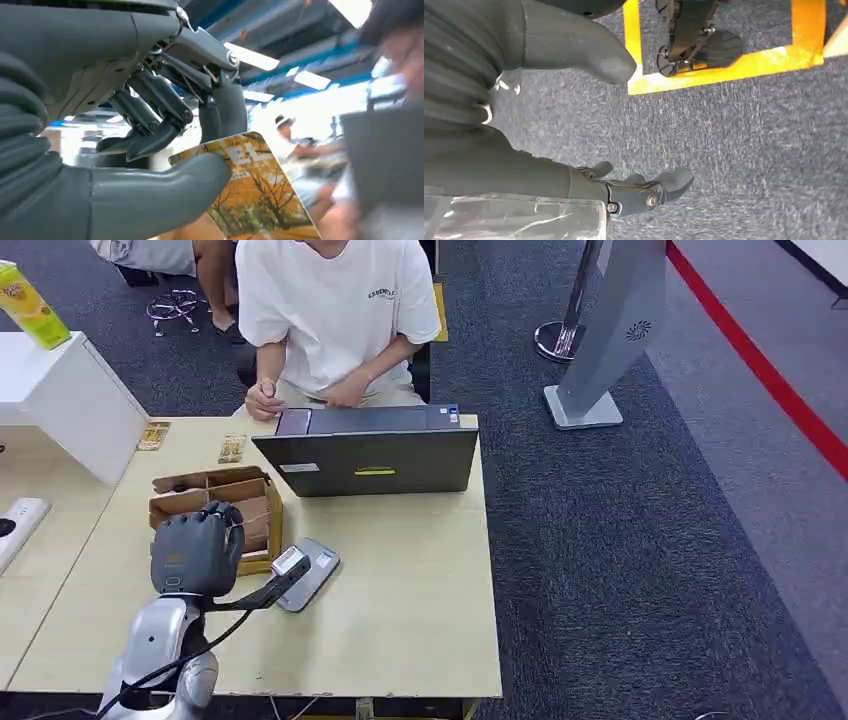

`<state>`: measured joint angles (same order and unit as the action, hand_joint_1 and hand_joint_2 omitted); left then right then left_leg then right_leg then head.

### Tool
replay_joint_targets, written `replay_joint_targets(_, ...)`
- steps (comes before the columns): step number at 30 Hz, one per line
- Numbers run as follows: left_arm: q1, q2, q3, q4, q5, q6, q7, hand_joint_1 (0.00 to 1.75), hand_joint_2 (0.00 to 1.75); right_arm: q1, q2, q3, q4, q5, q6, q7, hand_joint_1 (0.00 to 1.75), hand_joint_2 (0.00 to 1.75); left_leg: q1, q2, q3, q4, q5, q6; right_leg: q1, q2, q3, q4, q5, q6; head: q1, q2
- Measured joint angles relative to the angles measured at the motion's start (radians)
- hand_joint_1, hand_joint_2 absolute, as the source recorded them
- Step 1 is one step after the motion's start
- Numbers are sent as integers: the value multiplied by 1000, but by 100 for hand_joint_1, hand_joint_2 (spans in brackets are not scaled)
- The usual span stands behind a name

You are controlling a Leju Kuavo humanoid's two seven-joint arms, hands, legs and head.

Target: Pass the card to the sensor for recognition and then transmit it.

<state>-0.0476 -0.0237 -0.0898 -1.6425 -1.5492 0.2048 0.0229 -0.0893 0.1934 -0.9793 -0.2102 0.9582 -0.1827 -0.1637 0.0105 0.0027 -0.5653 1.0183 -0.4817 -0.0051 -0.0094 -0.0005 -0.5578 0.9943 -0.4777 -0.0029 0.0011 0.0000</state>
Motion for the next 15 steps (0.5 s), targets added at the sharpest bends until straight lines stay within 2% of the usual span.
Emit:
replay_joint_targets(3, -6, 0, -105, -172, 3, -35, 13, 175, 175, 0, 0, -28, 0, -19, -6, -5, 0, 175, 0, 0, -1, 0, 0, 0, 0, 0, 0, 0, 0, 1, 0, 0)
replay_joint_targets(7, -30, 34, -205, -340, 44, -74, 52, 175, 175, -2, 1, -60, 0, -37, -8, -14, 0, 175, 0, 0, 0, 0, 0, 0, 0, 0, 0, 0, 0, 0, 0, 0)
replay_joint_targets(10, -50, 63, -211, -404, 106, -100, 71, 175, 175, -2, 3, -80, 0, -48, -11, -14, 0, 175, 0, 0, 0, 0, 0, 0, 0, 0, 0, 1, 0, 0, 0, 0)
replay_joint_targets(15, -63, 86, -215, -448, 125, -108, 73, 175, 175, -4, 4, -97, 0, -47, -11, -14, 0, 175, 1, 0, 1, 0, 1, -1, 0, 0, 0, 1, 0, 0, 0, 0)
